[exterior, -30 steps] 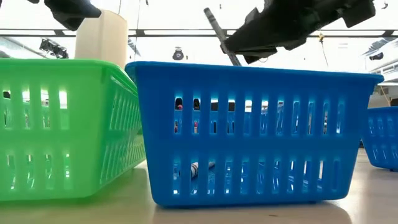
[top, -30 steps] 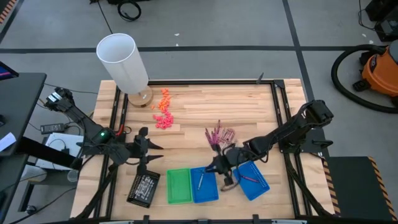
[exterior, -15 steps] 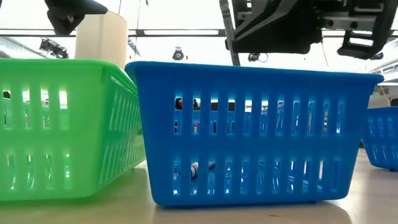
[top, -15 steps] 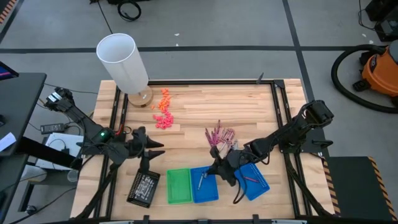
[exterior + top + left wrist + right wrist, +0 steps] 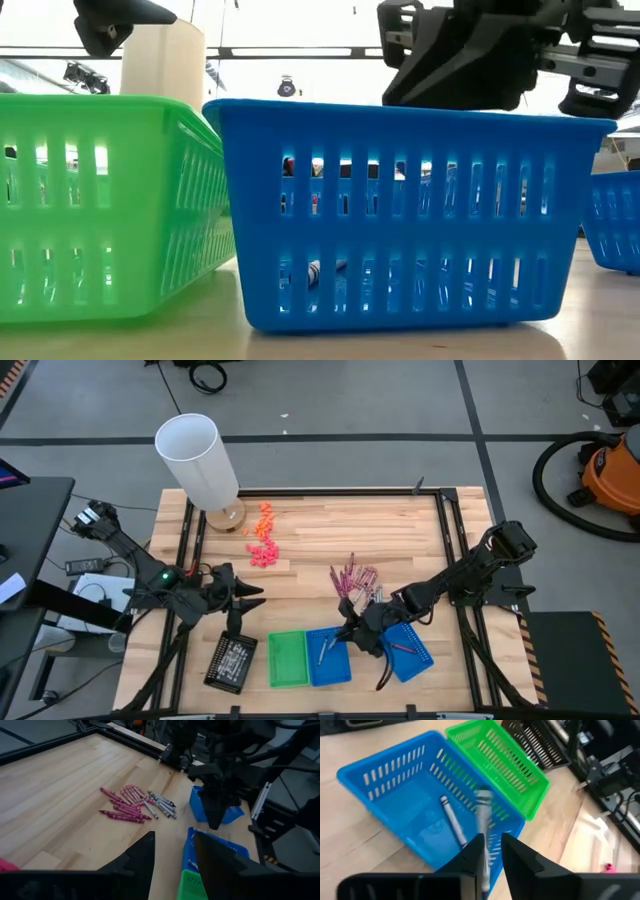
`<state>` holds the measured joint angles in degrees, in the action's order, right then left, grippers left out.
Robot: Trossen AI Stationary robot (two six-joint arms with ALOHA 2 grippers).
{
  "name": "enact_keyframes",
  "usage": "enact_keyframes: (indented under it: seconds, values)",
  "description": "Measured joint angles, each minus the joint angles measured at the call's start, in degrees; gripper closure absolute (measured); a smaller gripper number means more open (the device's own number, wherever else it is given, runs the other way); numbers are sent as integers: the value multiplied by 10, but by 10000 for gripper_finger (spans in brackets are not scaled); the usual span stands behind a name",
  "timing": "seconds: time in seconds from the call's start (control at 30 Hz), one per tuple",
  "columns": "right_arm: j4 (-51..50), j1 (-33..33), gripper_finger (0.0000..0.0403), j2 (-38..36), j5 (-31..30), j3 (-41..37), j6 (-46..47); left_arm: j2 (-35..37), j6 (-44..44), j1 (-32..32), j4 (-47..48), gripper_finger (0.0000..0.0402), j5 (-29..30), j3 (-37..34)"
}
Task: Sort crayons
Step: Put the black crayon into the left blue bin
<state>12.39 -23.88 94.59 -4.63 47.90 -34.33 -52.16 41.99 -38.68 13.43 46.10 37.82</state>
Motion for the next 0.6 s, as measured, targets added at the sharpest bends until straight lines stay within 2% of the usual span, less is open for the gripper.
enact_keyframes:
  seconds: [0.17, 0.27, 0.33, 0.5, 0.6]
  values:
    - [-6, 0, 300, 0, 6, 0, -20, -17, -32, 9, -9, 255, 8, 0]
    - [-6, 2, 294, -1, -18, 0, -67, -35, -77, 27, -46, 255, 5, 0]
    - [-4, 9, 293, -2, -21, 0, -109, -45, -131, 41, -91, 255, -21, 0]
    - [-9, 43, 295, -2, -32, 0, -153, -63, -242, 66, -186, 255, -146, 0]
    - [-30, 67, 295, -2, -30, 0, -147, -64, -270, 67, -209, 255, -161, 0]
